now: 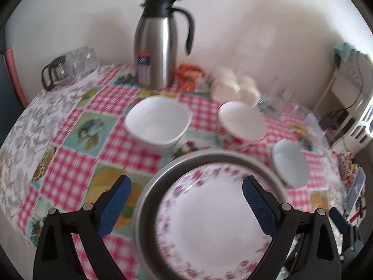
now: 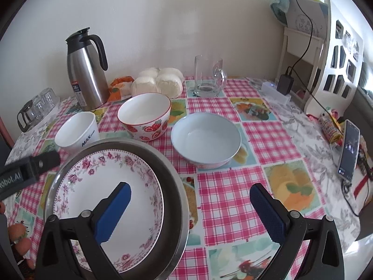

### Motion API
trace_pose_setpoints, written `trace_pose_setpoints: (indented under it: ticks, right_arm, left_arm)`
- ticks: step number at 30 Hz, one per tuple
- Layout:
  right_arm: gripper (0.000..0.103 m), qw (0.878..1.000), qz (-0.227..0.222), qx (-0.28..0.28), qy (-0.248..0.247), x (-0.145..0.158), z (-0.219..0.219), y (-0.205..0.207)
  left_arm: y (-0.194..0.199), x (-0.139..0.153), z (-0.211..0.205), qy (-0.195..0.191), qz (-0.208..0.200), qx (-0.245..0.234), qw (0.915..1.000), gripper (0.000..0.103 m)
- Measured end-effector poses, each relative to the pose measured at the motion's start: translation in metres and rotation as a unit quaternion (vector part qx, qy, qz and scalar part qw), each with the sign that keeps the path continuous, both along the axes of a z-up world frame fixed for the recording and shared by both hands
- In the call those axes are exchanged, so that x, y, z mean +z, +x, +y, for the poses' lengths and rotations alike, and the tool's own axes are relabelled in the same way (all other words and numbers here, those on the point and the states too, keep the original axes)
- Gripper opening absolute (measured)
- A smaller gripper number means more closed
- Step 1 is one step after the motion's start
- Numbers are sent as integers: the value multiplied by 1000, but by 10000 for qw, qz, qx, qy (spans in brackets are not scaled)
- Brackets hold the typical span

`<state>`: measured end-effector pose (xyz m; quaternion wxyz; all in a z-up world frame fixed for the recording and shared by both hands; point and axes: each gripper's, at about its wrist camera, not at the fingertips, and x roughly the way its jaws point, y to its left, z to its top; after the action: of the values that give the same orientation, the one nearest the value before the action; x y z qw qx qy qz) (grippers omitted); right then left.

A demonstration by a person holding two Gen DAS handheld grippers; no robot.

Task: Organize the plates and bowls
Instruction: 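Move both grippers toward the red-rimmed strawberry bowl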

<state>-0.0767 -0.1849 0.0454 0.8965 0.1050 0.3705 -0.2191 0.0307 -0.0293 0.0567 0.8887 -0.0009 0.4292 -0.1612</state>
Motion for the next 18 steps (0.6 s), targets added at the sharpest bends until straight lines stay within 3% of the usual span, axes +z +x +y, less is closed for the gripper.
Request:
trace_pose_setpoints:
  ticks: [9, 18]
  right_arm:
    - [103, 9997, -103, -44, 224, 6, -17, 4]
    - [103, 9974, -413, -433, 398, 32, -51, 24]
  left_arm:
    - [9, 11, -19, -274, -150, -292, 9991, 96]
    - [43, -5, -25, -595, 418, -77, 9973, 96]
